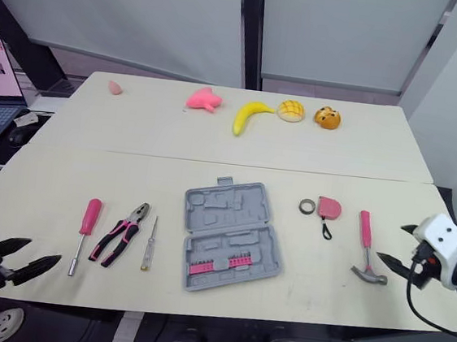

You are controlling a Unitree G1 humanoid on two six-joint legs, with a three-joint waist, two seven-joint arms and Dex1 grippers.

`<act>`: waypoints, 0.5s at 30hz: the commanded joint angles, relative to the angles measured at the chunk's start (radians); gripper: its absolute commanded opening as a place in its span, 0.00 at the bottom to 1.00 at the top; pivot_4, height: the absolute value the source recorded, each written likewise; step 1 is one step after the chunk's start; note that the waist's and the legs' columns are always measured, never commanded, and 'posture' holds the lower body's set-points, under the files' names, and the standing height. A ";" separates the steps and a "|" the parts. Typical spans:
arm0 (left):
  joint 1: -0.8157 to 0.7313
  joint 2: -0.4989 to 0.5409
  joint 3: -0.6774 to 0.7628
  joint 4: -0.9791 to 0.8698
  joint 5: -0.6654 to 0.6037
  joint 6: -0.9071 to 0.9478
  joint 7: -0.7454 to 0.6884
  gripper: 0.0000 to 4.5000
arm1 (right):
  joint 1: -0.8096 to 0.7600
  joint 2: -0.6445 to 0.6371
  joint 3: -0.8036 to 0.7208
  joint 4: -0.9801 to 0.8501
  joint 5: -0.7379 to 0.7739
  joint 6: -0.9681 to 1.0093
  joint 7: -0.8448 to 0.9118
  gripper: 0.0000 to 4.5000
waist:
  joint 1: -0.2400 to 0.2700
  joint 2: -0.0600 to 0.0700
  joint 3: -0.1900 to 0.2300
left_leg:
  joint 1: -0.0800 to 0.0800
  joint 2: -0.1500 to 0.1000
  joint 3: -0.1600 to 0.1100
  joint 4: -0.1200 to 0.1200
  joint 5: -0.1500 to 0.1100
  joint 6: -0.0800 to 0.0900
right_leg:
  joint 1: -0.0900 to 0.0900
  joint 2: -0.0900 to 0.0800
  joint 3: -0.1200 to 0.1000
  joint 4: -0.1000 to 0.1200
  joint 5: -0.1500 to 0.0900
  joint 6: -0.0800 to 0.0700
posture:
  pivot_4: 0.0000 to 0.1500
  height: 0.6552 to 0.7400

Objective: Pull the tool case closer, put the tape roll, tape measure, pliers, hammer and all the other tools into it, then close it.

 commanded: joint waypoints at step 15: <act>-0.339 -0.017 -0.459 -0.141 0.141 0.031 -0.077 0.05 | -0.541 0.261 0.605 0.072 -0.173 0.155 -0.117 0.19 | -0.001 0.000 0.000 | -0.001 0.000 -0.001 0.001 0.000 0.000 | -0.001 0.000 -0.001 0.000 0.001 0.000 | 1.00 0.83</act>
